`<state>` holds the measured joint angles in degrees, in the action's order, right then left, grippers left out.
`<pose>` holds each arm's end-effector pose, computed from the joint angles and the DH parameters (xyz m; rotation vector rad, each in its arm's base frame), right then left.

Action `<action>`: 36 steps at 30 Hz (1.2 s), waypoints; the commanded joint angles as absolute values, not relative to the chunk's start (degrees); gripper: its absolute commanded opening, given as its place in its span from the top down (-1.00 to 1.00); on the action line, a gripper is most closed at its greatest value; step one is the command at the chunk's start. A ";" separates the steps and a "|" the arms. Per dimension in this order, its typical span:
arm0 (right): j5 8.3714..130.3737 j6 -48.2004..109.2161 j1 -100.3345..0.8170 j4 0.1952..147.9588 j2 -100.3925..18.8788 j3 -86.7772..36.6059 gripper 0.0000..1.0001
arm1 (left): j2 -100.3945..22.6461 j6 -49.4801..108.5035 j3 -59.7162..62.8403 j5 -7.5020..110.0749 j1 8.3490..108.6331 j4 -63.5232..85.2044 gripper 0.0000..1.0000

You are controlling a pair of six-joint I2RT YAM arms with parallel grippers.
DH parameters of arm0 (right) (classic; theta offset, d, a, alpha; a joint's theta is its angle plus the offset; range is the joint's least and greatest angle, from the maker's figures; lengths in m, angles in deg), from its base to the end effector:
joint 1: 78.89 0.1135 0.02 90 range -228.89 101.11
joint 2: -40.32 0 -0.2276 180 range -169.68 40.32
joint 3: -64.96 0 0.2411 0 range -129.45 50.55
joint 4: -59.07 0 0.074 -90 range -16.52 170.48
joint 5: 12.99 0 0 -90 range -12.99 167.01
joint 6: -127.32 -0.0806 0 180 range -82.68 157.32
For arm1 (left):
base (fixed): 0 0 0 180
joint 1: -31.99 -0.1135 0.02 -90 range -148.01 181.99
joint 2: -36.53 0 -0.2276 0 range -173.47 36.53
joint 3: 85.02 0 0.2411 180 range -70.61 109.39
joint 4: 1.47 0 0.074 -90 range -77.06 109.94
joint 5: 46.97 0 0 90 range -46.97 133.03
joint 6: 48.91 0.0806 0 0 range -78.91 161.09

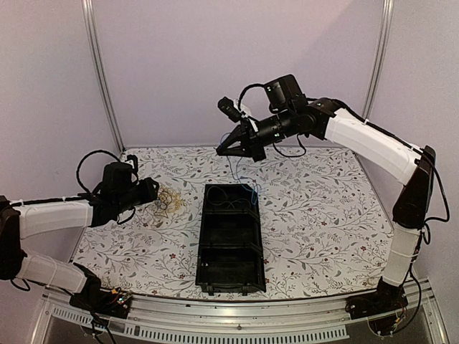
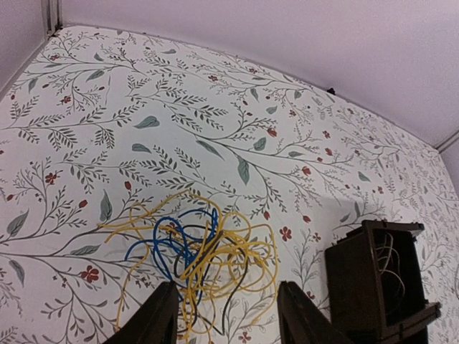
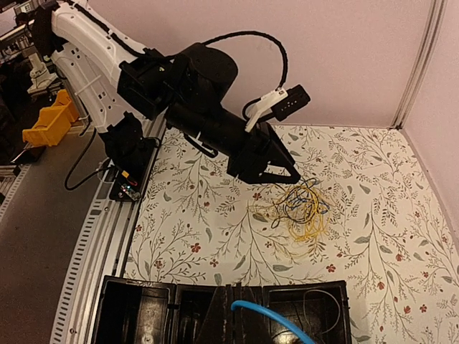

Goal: Untangle the cables

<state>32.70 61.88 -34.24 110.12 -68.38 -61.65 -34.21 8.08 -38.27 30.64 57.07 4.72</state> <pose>0.2682 0.3441 0.3312 -1.5612 1.4540 1.0320 0.2765 -0.1103 0.1536 -0.2765 2.0894 -0.3879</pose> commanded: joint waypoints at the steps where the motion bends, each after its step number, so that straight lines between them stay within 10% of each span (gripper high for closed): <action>1: 30.28 61.55 -33.18 109.98 -66.24 -59.41 1.00 | -33.30 8.18 -37.54 29.39 57.08 5.71 0.00; 36: 26.05 56.03 -28.15 100.22 -72.97 -44.20 1.00 | -32.35 7.69 -41.66 29.58 55.20 4.61 -0.01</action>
